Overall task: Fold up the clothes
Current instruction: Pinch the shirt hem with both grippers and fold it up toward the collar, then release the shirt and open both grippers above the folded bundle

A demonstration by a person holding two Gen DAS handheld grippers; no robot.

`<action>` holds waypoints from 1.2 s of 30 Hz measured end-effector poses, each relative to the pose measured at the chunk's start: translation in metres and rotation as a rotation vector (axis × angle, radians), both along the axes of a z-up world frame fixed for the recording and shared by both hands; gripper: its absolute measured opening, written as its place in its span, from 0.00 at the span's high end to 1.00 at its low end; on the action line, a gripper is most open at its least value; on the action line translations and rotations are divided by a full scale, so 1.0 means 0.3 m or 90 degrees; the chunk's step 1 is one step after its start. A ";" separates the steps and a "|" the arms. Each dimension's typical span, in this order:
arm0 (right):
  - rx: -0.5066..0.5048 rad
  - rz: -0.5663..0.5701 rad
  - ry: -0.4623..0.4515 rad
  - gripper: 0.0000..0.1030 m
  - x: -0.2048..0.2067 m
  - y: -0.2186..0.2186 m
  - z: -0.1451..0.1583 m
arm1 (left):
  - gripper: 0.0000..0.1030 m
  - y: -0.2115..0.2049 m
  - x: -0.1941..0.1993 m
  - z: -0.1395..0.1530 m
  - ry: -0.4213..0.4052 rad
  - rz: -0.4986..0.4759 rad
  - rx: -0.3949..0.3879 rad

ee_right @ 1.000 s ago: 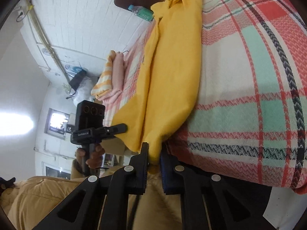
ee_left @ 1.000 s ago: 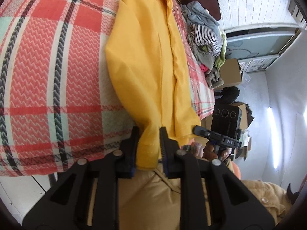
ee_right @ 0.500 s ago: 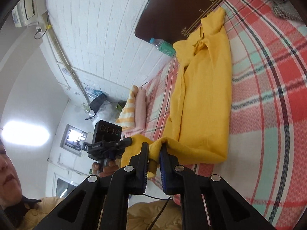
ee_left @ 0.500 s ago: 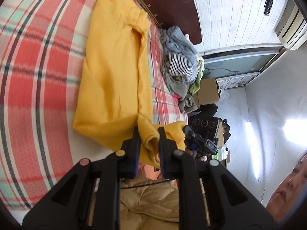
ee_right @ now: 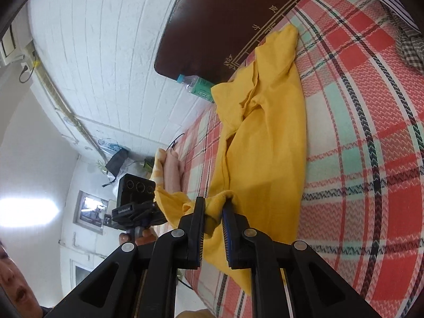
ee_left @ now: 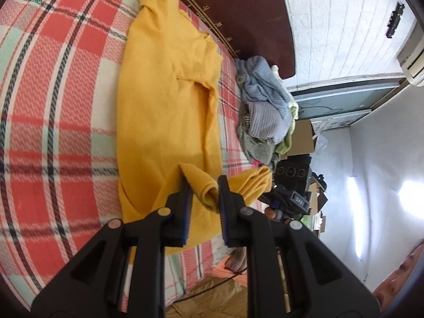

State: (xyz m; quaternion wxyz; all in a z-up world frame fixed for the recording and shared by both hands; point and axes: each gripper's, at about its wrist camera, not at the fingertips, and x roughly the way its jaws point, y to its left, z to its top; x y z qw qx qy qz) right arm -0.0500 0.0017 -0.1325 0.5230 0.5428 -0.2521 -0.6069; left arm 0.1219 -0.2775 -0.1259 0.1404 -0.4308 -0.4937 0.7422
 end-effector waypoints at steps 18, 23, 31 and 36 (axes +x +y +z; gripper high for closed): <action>0.055 -0.031 0.020 0.68 -0.103 -0.041 -0.044 | 0.33 0.011 -0.053 0.081 0.077 -0.052 -0.201; 0.100 0.021 0.130 0.53 -0.039 -0.085 0.019 | 0.32 0.131 -0.041 0.099 0.125 -0.141 -0.340; 0.195 0.091 0.210 0.55 0.006 -0.165 -0.042 | 0.32 0.182 -0.077 0.006 0.132 -0.204 -0.399; 0.212 0.096 0.231 0.55 0.006 -0.165 -0.056 | 0.31 0.166 -0.093 -0.025 0.135 -0.209 -0.374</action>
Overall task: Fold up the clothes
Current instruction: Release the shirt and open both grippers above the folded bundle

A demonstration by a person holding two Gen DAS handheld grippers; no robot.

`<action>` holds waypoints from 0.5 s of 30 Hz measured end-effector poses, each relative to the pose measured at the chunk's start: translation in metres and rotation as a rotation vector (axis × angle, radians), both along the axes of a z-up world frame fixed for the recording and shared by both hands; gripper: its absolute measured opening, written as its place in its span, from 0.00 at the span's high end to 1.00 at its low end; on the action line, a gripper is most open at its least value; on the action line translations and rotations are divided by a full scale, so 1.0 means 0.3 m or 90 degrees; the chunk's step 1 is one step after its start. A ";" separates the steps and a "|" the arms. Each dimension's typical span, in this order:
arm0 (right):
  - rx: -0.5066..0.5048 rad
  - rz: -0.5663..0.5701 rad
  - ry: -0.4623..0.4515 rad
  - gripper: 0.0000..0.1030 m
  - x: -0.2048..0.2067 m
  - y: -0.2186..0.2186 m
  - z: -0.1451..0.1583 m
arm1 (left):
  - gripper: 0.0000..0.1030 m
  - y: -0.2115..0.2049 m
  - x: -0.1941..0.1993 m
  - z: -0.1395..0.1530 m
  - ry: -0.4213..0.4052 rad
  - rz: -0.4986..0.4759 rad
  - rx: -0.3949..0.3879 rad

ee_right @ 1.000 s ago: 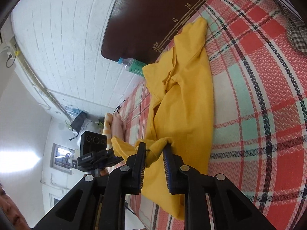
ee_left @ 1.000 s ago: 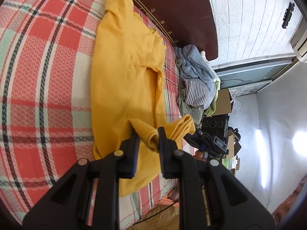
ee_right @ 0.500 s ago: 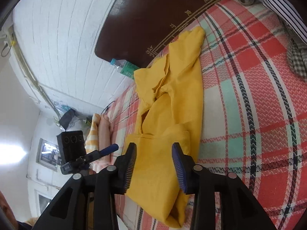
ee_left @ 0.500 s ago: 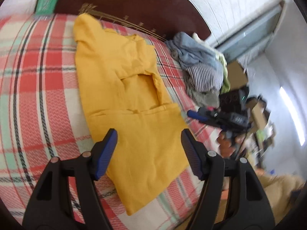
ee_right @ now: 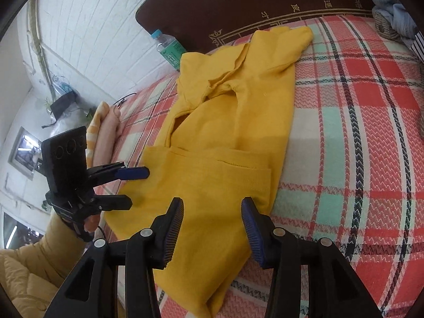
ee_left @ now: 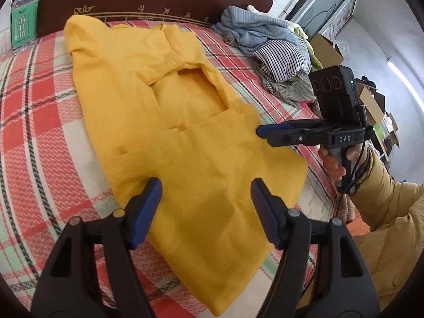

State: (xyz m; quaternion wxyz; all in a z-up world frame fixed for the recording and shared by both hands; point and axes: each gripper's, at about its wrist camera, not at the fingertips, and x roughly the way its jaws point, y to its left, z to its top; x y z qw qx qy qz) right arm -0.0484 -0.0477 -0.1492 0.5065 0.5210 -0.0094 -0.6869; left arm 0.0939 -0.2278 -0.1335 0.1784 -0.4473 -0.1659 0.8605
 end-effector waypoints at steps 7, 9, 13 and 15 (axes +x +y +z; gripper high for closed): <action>0.021 0.051 0.117 0.49 0.122 0.059 0.108 | 0.20 0.029 0.127 0.079 0.058 -0.013 -0.039; 0.035 0.072 0.162 0.33 0.179 0.073 0.130 | 0.19 0.052 0.172 0.090 0.068 -0.024 -0.055; 0.070 0.119 0.243 0.30 0.294 0.069 0.149 | 0.18 0.117 0.247 0.089 0.078 -0.040 -0.118; 0.085 0.144 0.274 0.30 0.343 0.062 0.151 | 0.18 0.148 0.269 0.079 0.074 -0.058 -0.142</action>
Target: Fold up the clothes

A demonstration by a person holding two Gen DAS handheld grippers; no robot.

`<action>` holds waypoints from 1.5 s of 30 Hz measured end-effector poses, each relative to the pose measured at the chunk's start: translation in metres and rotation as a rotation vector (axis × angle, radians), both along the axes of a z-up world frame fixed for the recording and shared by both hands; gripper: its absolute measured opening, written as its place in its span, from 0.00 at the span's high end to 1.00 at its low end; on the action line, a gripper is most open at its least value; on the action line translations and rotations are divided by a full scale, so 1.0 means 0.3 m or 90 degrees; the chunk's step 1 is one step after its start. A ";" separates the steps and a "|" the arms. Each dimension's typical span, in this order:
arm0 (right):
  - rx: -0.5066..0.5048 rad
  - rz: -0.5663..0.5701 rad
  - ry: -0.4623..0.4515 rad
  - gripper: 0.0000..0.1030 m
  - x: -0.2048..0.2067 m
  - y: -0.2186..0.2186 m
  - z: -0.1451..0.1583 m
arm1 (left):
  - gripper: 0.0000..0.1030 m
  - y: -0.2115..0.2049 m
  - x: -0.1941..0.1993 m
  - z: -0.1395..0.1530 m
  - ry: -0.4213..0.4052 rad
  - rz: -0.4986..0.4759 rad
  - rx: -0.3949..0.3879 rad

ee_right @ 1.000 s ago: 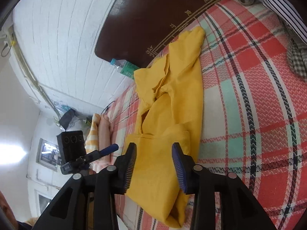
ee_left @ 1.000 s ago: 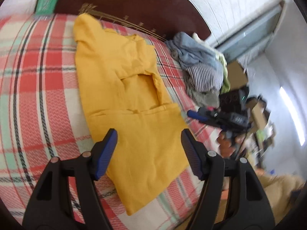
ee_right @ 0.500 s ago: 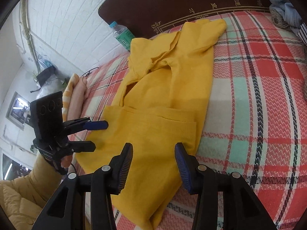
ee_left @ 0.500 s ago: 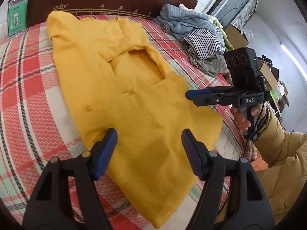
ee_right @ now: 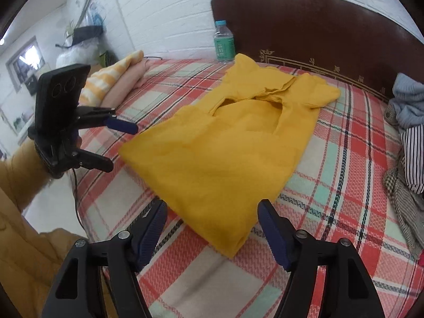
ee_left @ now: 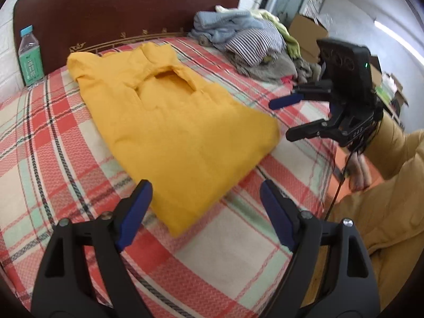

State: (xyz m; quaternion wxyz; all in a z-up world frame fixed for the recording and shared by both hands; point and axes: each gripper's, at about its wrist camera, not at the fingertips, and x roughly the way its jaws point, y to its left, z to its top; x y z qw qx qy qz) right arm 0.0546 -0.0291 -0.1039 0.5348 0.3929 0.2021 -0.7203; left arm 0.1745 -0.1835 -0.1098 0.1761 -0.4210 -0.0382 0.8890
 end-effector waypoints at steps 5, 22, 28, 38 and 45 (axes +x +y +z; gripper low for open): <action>0.063 0.060 0.102 0.29 0.104 -0.026 -0.032 | 0.18 0.059 0.026 -0.012 0.006 -0.022 -0.049; 0.134 0.097 0.159 0.73 0.057 -0.112 -0.101 | 0.18 0.103 -0.024 -0.053 0.000 -0.044 -0.124; 0.060 0.060 0.065 0.80 -0.024 -0.103 -0.012 | 0.18 0.117 -0.070 -0.069 -0.007 -0.050 -0.169; 0.058 0.072 0.077 0.52 -0.003 -0.086 -0.027 | 0.68 0.037 -0.156 -0.058 -0.038 0.002 -0.186; 0.114 0.111 0.198 0.52 0.081 -0.114 -0.103 | 0.63 0.045 -0.178 -0.066 -0.049 -0.008 -0.198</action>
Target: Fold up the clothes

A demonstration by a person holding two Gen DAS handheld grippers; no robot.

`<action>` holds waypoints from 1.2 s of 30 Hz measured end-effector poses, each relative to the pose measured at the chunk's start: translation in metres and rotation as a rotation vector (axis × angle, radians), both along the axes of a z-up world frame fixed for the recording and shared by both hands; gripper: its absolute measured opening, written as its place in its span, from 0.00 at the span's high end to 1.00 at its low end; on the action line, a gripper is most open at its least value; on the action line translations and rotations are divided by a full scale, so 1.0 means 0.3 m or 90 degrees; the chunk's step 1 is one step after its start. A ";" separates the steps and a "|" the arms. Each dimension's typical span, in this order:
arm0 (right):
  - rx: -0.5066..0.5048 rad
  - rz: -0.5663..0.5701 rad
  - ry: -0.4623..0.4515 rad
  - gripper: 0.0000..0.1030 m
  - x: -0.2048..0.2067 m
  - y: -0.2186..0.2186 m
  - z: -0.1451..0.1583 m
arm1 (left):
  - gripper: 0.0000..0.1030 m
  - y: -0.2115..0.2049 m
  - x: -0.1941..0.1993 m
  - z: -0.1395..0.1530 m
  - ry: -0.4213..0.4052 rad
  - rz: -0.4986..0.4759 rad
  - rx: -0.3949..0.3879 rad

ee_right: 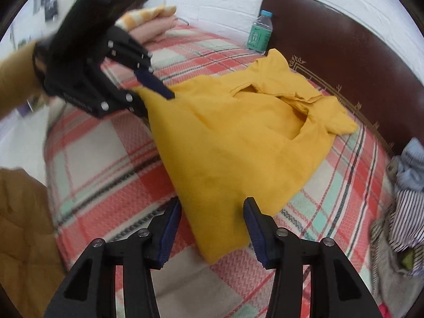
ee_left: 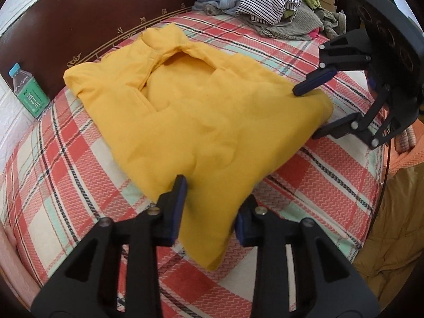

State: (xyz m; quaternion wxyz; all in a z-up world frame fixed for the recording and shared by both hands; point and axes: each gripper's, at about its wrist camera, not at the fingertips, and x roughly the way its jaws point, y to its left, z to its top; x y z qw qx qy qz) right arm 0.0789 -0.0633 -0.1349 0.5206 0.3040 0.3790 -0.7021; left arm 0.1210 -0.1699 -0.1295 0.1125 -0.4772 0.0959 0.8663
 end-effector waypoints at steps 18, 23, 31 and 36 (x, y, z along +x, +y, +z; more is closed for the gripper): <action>-0.086 0.034 -0.145 0.88 0.006 0.054 0.265 | 0.81 0.006 0.166 0.216 0.005 -0.027 0.056; -0.080 0.066 -0.166 0.88 0.106 0.112 0.309 | 0.81 0.055 0.283 0.231 -0.025 -0.026 0.091; -0.079 0.035 -0.129 0.88 0.087 0.106 0.347 | 0.81 0.039 0.238 0.274 -0.036 -0.002 0.080; -0.097 0.013 -0.111 0.88 -0.023 0.062 0.388 | 0.81 -0.026 0.129 0.343 -0.024 0.017 0.070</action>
